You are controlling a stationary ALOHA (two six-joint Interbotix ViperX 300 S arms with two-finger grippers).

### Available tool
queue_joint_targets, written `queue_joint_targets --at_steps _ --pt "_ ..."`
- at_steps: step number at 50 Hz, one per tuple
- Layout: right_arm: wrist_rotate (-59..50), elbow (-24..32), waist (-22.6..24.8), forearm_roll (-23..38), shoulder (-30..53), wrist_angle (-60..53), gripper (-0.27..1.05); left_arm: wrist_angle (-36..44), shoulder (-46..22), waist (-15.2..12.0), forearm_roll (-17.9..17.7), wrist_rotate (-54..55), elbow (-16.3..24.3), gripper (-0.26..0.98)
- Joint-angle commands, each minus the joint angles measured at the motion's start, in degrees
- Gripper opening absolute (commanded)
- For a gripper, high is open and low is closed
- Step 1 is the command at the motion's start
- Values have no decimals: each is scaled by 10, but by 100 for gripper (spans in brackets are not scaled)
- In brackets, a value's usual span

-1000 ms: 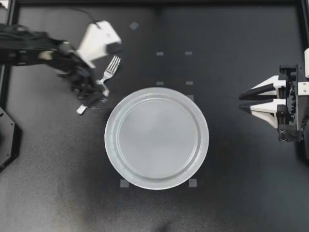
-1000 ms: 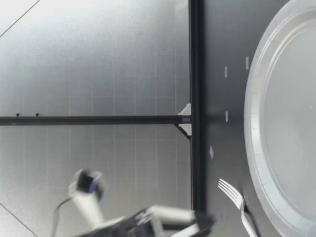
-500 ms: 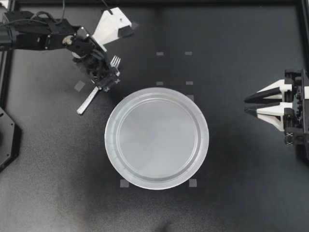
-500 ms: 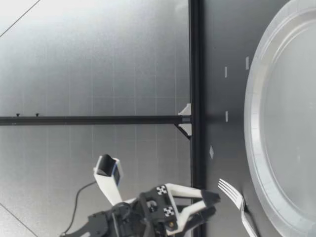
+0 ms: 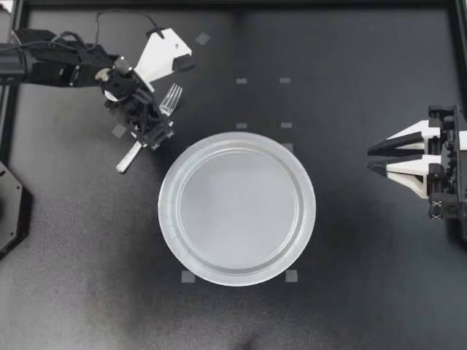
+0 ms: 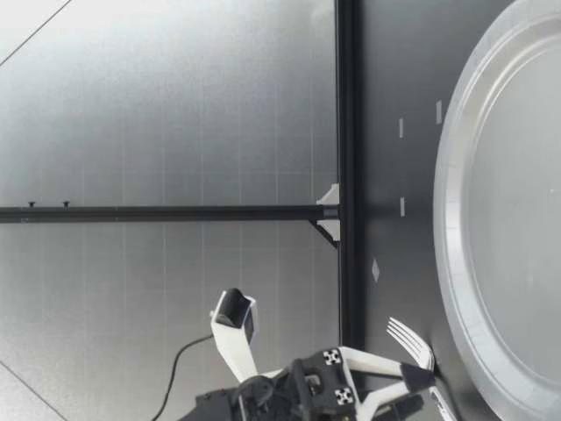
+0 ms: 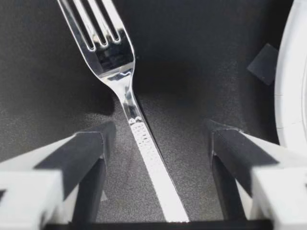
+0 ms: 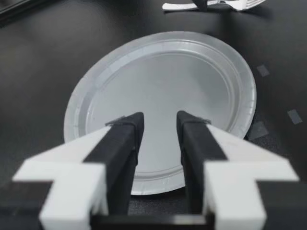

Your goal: Pick up the fork and place it on the plate.

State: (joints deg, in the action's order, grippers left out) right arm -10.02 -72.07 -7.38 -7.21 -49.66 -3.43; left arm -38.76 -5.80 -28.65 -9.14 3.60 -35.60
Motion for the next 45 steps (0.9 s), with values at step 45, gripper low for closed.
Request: queue_joint_targets --at_steps 45 --pt "-18 -1 21 1 9 -25 42 21 -5 -2 4 -4 -1 37"
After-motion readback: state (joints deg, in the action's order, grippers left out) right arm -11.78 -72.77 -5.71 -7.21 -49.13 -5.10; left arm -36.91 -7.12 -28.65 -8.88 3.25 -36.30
